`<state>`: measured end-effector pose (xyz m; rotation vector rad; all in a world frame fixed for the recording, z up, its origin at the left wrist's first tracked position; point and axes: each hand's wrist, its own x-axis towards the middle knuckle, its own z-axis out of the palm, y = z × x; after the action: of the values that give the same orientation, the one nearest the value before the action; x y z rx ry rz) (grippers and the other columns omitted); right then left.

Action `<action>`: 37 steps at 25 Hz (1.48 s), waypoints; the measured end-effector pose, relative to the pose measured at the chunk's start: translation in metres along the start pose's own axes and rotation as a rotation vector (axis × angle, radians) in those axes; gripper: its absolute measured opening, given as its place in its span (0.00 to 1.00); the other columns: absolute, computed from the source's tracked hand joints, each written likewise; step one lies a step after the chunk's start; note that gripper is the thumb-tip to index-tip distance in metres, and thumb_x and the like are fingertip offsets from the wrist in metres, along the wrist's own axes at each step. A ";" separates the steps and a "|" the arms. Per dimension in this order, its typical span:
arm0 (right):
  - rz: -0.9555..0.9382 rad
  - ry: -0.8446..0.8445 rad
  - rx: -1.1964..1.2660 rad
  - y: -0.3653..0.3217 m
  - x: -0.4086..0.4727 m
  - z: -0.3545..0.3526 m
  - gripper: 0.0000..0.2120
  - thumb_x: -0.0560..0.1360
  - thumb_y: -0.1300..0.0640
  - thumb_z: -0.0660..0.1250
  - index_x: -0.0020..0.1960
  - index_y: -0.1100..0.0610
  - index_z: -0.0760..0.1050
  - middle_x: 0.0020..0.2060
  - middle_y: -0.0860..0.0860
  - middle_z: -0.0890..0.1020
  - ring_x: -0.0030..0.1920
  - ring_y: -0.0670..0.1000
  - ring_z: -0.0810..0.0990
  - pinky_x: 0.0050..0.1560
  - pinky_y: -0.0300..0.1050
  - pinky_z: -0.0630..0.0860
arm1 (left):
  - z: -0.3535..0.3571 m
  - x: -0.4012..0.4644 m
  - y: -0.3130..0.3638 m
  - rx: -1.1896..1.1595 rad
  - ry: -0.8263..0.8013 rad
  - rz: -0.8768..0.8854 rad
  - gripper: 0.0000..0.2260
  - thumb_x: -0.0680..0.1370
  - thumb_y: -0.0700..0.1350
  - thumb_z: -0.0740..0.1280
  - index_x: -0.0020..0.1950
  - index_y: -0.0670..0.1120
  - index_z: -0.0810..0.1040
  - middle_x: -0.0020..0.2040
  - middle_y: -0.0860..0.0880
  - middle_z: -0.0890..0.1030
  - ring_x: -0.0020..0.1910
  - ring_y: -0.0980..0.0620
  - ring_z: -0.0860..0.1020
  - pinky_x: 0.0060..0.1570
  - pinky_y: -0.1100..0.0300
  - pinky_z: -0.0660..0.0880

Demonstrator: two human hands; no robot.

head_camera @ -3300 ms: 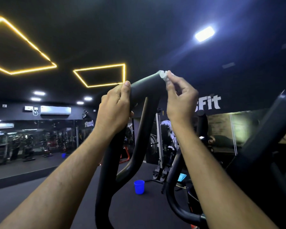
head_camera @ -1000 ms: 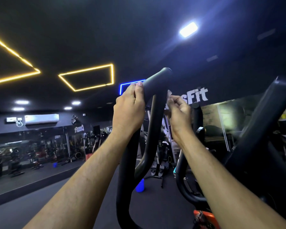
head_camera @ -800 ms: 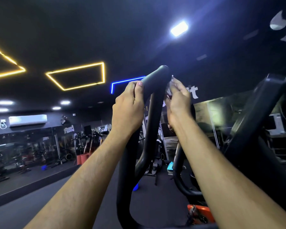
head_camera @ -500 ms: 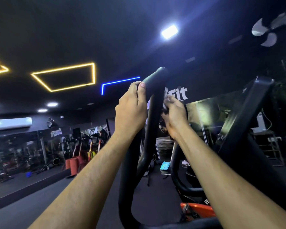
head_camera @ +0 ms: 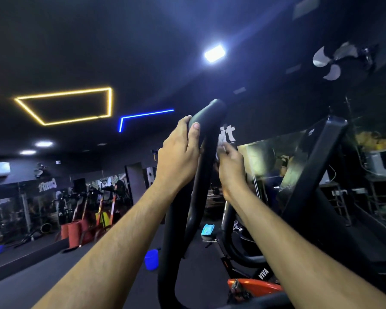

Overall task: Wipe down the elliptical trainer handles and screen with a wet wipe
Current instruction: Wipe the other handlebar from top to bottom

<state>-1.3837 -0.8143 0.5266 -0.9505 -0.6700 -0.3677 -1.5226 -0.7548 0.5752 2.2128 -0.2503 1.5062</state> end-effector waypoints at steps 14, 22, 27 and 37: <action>0.147 -0.055 0.166 -0.045 -0.018 0.006 0.14 0.84 0.63 0.57 0.44 0.57 0.78 0.30 0.47 0.83 0.30 0.45 0.79 0.30 0.40 0.74 | -0.003 -0.002 -0.010 -0.069 -0.009 0.098 0.22 0.88 0.52 0.56 0.82 0.49 0.65 0.80 0.52 0.69 0.78 0.55 0.66 0.64 0.70 0.59; 0.159 0.161 0.374 -0.068 -0.009 0.037 0.15 0.84 0.53 0.63 0.40 0.55 0.79 0.27 0.48 0.80 0.26 0.46 0.78 0.27 0.36 0.75 | -0.002 -0.001 -0.012 -0.092 0.001 0.125 0.22 0.88 0.53 0.56 0.82 0.50 0.65 0.81 0.54 0.68 0.78 0.56 0.65 0.68 0.61 0.62; 0.038 0.043 0.029 -0.032 -0.014 0.002 0.17 0.83 0.66 0.57 0.39 0.56 0.77 0.26 0.46 0.76 0.24 0.42 0.72 0.27 0.35 0.68 | -0.002 -0.001 -0.010 -0.083 0.005 0.145 0.22 0.88 0.53 0.55 0.82 0.50 0.65 0.80 0.53 0.69 0.78 0.54 0.66 0.70 0.56 0.64; 0.046 0.174 -0.056 -0.019 -0.014 0.009 0.16 0.83 0.50 0.64 0.38 0.54 0.78 0.32 0.51 0.76 0.32 0.49 0.73 0.31 0.41 0.70 | -0.004 -0.004 -0.011 -0.134 -0.003 0.120 0.21 0.89 0.53 0.54 0.82 0.52 0.66 0.80 0.55 0.69 0.77 0.56 0.66 0.70 0.59 0.62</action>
<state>-1.4078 -0.8168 0.5322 -0.9727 -0.4807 -0.4251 -1.5228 -0.7437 0.5698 2.1273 -0.4790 1.5009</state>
